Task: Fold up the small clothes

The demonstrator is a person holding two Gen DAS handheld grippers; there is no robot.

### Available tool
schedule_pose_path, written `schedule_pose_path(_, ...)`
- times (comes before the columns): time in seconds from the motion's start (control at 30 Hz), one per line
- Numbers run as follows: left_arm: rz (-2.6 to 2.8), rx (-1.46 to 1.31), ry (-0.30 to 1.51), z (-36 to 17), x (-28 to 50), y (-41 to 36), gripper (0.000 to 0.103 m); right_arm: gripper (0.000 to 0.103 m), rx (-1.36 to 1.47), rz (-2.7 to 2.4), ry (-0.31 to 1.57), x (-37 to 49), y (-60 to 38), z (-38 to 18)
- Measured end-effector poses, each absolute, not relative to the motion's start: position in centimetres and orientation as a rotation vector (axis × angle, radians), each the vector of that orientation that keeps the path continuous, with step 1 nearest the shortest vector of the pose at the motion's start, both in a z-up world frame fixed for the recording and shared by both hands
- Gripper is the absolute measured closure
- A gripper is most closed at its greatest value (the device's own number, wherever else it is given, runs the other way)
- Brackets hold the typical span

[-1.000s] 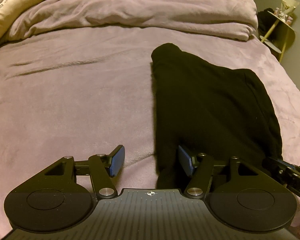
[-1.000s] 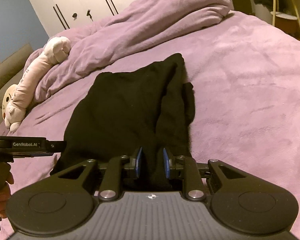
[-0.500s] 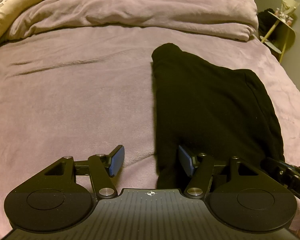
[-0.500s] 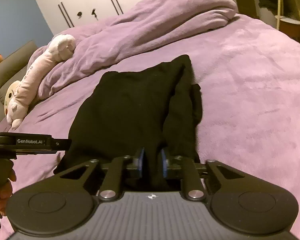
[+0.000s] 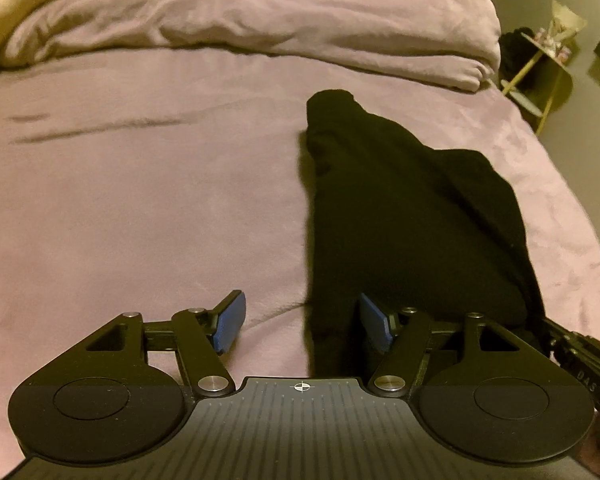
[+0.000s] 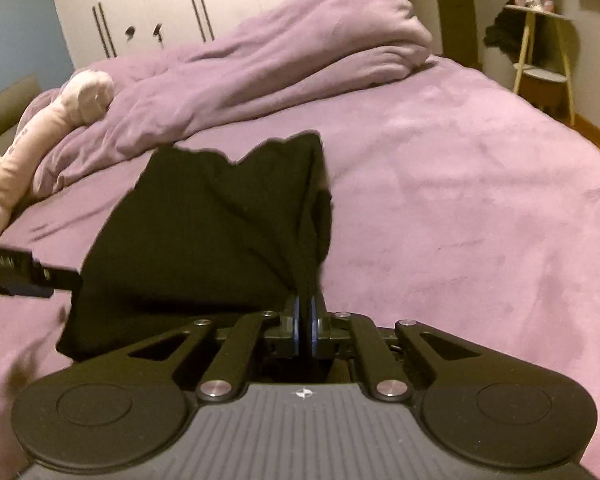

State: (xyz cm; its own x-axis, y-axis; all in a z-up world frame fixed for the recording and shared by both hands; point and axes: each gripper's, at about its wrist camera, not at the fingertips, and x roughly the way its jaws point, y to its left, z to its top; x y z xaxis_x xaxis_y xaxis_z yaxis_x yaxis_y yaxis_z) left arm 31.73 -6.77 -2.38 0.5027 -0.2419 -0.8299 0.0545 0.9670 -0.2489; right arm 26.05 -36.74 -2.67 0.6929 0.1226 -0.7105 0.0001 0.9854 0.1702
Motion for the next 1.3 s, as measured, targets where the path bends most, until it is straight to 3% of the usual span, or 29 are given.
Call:
schedule_pose_path(0.07,-0.196,-0.240,1.027,-2.6,31.9,-6.2,0.034,0.090,0.206,0.117,0.798,26.2,-37.6,-2.0)
schedule_pose_path(0.2,-0.247,-0.331,1.025,-3.2,33.0,-5.1,0.035,0.055,0.355,0.137,0.762,26.4,-40.1,-1.2)
schedule_pose_path(0.33,-0.310,-0.474,1.042,-4.6,34.9,-4.4,0.035,0.035,0.603,0.198,0.782,28.3,-43.0,-2.9)
schedule_pose_path(0.57,-0.374,-0.667,1.089,-7.8,38.1,-4.9,0.040,0.034,0.778,0.260,0.832,31.4,-44.1,-6.8)
schedule_pose_path(0.67,-0.365,-0.663,1.070,-8.3,38.5,-5.8,0.050,0.037,0.791,0.283,0.839,32.5,-43.5,-7.6)
schedule_pose_path(0.73,-0.360,-0.655,1.062,-8.3,38.5,-6.0,0.066,0.055,0.809,0.277,0.850,33.2,-43.2,-8.2)
schedule_pose_path(0.83,-0.378,-0.663,1.057,-7.8,38.5,-5.8,0.075,0.074,0.895,0.272,0.888,33.8,-43.1,-9.2)
schedule_pose_path(1.07,-0.399,-0.650,0.953,-2.5,36.1,-2.4,0.078,0.078,1.052,0.332,0.914,33.8,-40.4,-9.3)
schedule_pose_path(1.3,-0.243,-0.421,0.992,-0.8,29.4,3.6,0.074,0.077,0.930,0.497,1.016,32.0,-31.4,-8.9)
